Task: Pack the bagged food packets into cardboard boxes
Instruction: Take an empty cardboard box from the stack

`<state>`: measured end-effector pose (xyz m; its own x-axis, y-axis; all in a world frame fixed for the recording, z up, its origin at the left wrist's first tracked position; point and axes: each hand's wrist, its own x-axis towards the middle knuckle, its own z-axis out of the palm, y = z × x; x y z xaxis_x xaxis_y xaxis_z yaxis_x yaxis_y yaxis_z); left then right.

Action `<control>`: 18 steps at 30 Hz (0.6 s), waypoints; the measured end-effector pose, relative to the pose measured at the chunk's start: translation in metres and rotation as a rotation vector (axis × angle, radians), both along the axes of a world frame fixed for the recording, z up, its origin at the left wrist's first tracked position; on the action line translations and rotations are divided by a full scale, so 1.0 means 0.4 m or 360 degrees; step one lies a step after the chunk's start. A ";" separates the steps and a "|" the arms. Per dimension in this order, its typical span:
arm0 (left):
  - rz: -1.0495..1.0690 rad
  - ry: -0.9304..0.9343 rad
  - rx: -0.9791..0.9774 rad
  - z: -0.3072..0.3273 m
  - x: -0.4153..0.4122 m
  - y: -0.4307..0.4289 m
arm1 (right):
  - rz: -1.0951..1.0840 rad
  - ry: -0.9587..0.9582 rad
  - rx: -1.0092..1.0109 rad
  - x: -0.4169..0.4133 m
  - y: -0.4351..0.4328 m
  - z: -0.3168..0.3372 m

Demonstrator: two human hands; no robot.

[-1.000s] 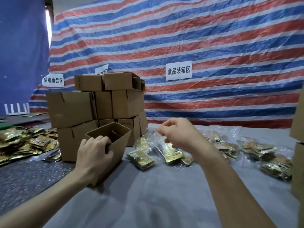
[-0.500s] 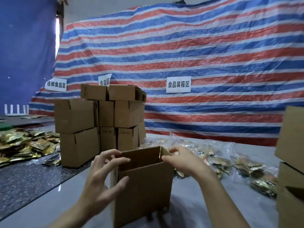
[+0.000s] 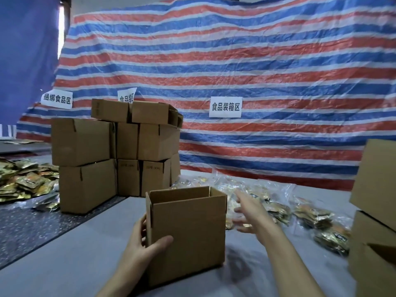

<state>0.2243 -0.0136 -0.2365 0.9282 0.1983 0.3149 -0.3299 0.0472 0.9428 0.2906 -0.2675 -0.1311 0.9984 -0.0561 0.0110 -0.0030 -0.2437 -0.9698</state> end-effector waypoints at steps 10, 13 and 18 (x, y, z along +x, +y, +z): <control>-0.0162 -0.0070 0.0016 -0.022 0.019 -0.022 | 0.0012 0.0247 0.1519 0.135 -0.110 -0.206; -0.0145 -0.0081 0.0024 -0.027 0.026 -0.021 | -0.0004 0.0202 0.1742 0.146 -0.101 -0.209; -0.0203 -0.0104 0.0016 -0.026 0.031 -0.032 | -0.0025 0.0290 0.1875 0.147 -0.088 -0.224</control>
